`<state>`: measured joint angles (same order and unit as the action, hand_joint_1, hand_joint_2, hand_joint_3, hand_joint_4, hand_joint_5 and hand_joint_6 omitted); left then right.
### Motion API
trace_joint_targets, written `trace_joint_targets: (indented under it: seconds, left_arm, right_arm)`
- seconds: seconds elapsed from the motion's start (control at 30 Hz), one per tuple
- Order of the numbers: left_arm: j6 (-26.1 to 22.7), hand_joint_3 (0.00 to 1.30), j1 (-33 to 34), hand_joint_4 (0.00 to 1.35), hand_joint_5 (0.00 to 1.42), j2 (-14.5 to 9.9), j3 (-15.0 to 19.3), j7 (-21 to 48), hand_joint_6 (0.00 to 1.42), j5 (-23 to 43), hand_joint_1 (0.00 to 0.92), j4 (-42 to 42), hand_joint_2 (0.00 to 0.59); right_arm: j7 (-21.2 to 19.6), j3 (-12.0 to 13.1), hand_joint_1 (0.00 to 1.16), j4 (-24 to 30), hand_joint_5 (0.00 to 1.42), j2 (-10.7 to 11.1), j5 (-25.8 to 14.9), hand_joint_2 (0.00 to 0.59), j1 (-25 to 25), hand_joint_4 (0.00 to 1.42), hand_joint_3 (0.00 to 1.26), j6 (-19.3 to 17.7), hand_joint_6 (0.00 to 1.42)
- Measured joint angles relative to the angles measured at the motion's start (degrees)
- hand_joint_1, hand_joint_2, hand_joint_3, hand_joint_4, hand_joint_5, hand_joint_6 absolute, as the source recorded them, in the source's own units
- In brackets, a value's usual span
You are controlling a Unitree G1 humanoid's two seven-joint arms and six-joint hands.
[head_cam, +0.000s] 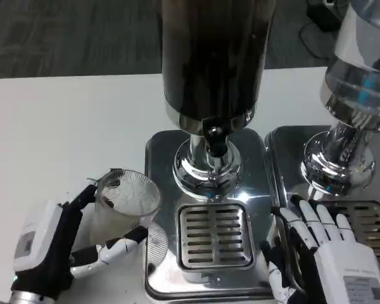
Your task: Grasp the cup under the faucet to collect the drink, then remove the cup.
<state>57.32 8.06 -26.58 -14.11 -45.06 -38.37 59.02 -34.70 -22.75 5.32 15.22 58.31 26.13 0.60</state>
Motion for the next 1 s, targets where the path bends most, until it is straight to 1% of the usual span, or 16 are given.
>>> trace_joint_targets:
  seconds: [0.43, 0.6, 0.67, 1.0]
  left_arm:
    - [-0.1, 0.31, 0.1, 0.34, 0.56, 0.0, -0.8, -2.7, 0.43, -2.0, 0.509, -0.1, 0.193]
    - [-0.2, 0.32, 0.0, 0.35, 0.56, 0.0, -0.8, -3.4, 0.44, -2.8, 0.511, -0.4, 0.195]
    - [-0.2, 0.32, 0.0, 0.35, 0.56, 0.0, -0.8, -4.0, 0.44, -3.0, 0.511, -1.0, 0.196]
    - [-0.2, 0.32, 0.0, 0.35, 0.57, 0.0, -0.8, -6.1, 0.44, -4.0, 0.503, -1.8, 0.202]
  right_arm:
    - [0.0, 0.0, 0.37, 0.0, 0.07, 0.2, -0.3, 0.558, 0.0, 0.09, 0.23, 0.0, 0.06]
    - [0.0, 0.1, 0.37, 0.0, 0.07, 0.3, -0.5, 0.558, 0.0, 0.09, 0.23, 0.0, 0.06]
    - [0.0, 0.2, 0.37, 0.0, 0.07, 0.3, -1.2, 0.558, 0.0, 0.09, 0.23, 0.0, 0.06]
    - [0.0, 0.2, 0.37, 0.0, 0.07, 0.5, -1.3, 0.558, 0.0, 0.09, 0.23, 0.0, 0.06]
